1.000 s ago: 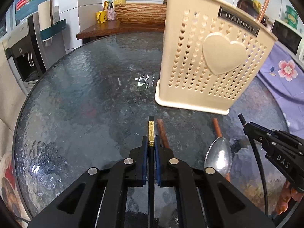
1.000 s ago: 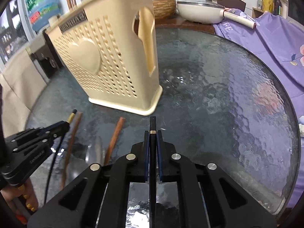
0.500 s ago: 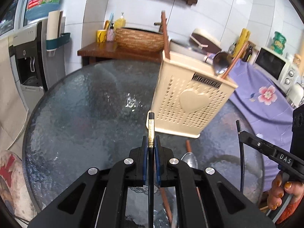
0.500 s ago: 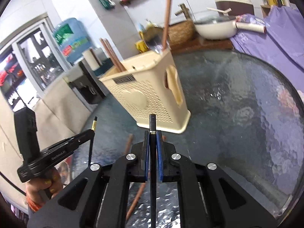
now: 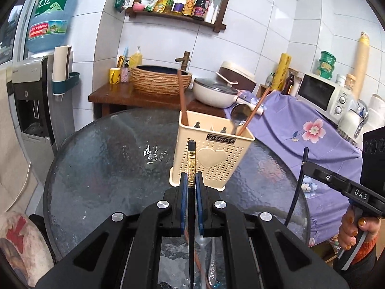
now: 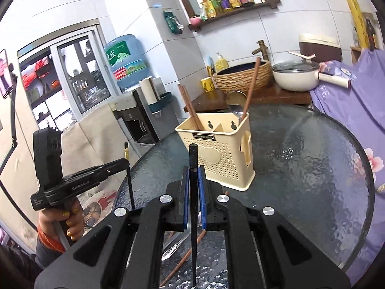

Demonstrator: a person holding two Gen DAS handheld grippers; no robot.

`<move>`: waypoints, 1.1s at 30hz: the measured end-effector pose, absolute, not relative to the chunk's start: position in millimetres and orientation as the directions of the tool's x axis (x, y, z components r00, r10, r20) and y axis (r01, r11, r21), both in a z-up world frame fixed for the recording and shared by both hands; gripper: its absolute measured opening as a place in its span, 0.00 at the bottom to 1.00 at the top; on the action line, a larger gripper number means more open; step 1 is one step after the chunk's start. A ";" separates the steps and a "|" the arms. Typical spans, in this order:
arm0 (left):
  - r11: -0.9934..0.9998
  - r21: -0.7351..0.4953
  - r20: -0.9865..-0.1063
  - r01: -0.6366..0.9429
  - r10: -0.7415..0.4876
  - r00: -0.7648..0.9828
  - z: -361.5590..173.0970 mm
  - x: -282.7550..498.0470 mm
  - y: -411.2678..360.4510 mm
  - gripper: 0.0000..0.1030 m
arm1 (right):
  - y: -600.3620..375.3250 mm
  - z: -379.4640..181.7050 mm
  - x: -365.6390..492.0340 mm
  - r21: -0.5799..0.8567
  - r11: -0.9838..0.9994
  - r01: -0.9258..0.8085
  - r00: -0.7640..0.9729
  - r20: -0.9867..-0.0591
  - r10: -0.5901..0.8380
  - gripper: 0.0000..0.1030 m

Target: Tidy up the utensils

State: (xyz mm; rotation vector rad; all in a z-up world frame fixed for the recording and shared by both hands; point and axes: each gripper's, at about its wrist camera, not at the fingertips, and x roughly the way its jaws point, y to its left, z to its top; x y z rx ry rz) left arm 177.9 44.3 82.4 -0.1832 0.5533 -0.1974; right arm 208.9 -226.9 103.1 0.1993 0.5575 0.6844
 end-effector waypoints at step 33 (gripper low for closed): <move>0.963 -0.172 -0.436 0.207 -0.262 0.861 134.6 172.6 32.9 0.07 | -213.8 159.3 203.7 0.237 0.744 -0.624 0.635 -0.401 0.661 0.08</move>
